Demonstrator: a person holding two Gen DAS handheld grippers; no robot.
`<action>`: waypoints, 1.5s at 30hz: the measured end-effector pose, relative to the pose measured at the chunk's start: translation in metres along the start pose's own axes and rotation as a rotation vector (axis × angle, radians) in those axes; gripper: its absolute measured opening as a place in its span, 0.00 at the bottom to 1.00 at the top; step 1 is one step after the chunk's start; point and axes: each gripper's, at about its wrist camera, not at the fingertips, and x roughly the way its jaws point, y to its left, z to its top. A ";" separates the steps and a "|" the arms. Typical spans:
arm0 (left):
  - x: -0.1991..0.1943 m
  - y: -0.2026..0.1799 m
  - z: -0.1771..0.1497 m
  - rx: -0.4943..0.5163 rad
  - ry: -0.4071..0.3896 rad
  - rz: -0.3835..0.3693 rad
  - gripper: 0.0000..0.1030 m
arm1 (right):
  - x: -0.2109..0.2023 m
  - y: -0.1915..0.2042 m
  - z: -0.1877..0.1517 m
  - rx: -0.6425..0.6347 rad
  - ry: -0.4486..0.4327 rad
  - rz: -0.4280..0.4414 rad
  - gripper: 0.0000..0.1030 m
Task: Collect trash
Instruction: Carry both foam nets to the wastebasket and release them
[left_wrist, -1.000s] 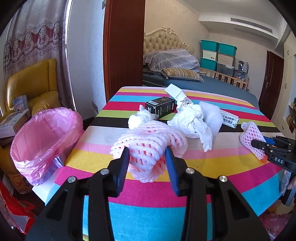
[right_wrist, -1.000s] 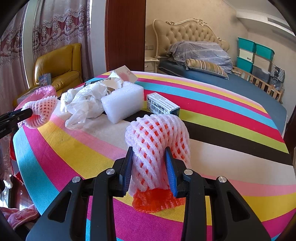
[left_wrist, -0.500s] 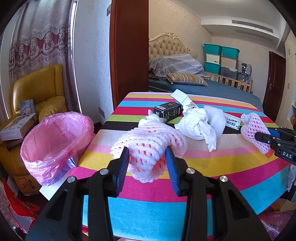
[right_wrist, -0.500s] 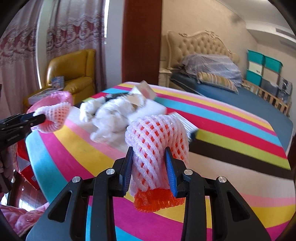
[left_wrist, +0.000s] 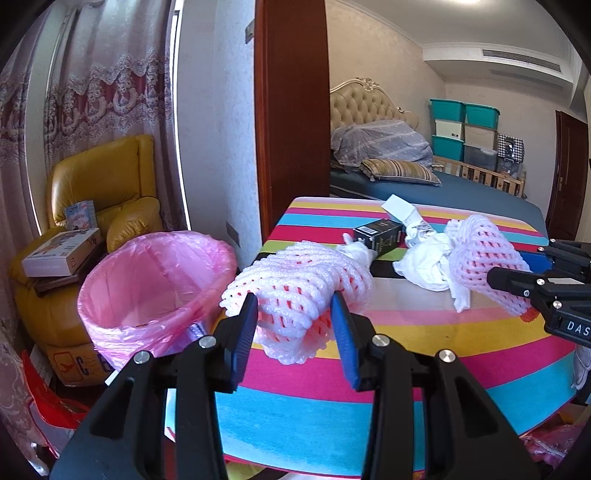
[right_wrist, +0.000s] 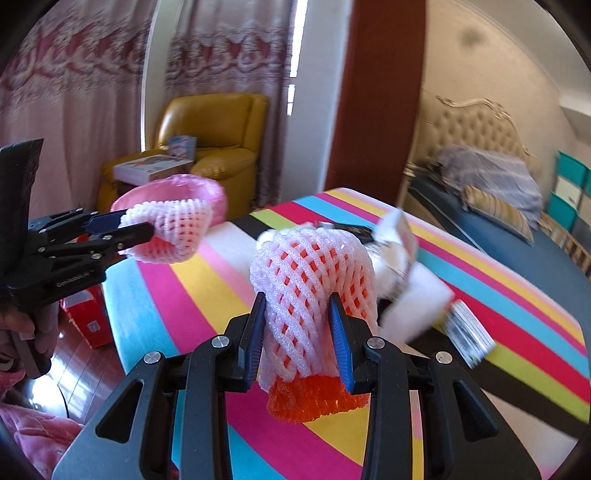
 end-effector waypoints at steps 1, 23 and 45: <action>-0.001 0.002 0.000 -0.004 -0.002 0.006 0.38 | 0.003 0.005 0.004 -0.014 0.001 0.010 0.32; -0.021 0.099 0.008 -0.111 -0.065 0.215 0.39 | 0.065 0.084 0.074 -0.115 0.001 0.220 0.32; 0.049 0.197 0.029 -0.227 0.024 0.229 0.48 | 0.170 0.154 0.160 -0.099 0.027 0.312 0.37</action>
